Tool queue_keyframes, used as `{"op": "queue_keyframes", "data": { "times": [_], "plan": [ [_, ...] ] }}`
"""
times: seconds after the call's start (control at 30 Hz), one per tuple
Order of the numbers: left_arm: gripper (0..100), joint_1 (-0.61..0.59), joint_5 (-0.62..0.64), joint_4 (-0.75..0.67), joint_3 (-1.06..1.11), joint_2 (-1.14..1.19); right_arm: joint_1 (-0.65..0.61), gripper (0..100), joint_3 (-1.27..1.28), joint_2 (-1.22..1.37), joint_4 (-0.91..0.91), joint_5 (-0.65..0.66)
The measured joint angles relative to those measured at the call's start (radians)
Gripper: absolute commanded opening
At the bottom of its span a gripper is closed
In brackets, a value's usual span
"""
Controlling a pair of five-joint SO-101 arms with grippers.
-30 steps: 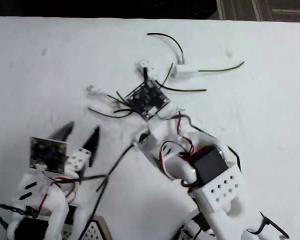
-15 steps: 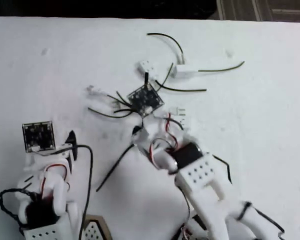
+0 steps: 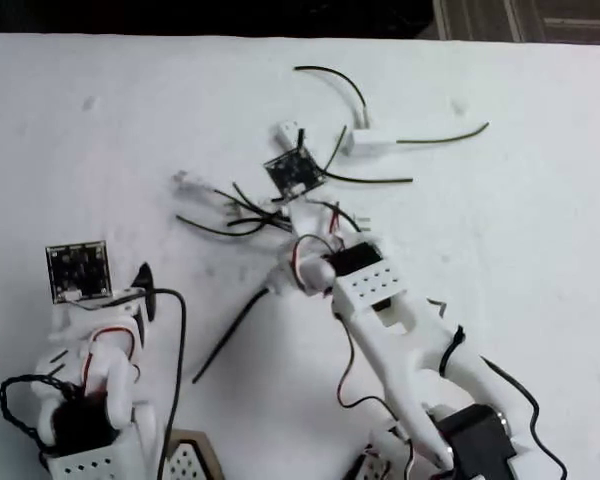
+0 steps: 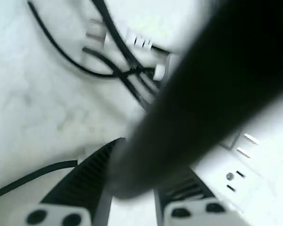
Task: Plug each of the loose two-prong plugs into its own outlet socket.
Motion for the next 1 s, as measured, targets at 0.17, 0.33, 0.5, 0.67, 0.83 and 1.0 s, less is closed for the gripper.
{"op": "queue_keyframes", "data": {
  "times": [0.17, 0.33, 0.5, 0.67, 0.83, 1.0],
  "plan": [
    [22, -0.002, 0.000, 0.000, 0.000, 0.000, 0.040, 1.8, 0.000, 0.000, -0.017, 0.000],
    [22, -0.002, 0.000, 0.000, 0.000, 0.000, 0.038, 1.8, 0.026, 0.000, -0.020, 0.000],
    [22, -0.002, 0.000, 0.000, 0.000, 0.000, 0.041, 1.8, 0.040, -0.002, -0.020, 0.000],
    [22, -0.002, 0.000, 0.000, 0.000, 0.000, 0.041, 1.8, 0.040, -0.002, -0.020, 0.000],
    [22, -0.002, 0.000, 0.000, 0.005, -0.002, 0.041, 1.8, 0.040, -0.002, -0.020, 0.000],
    [22, -0.002, 0.000, 0.000, 0.009, 0.000, 0.012, 1.8, 0.043, -0.002, -0.015, 0.000]
  ]
}}
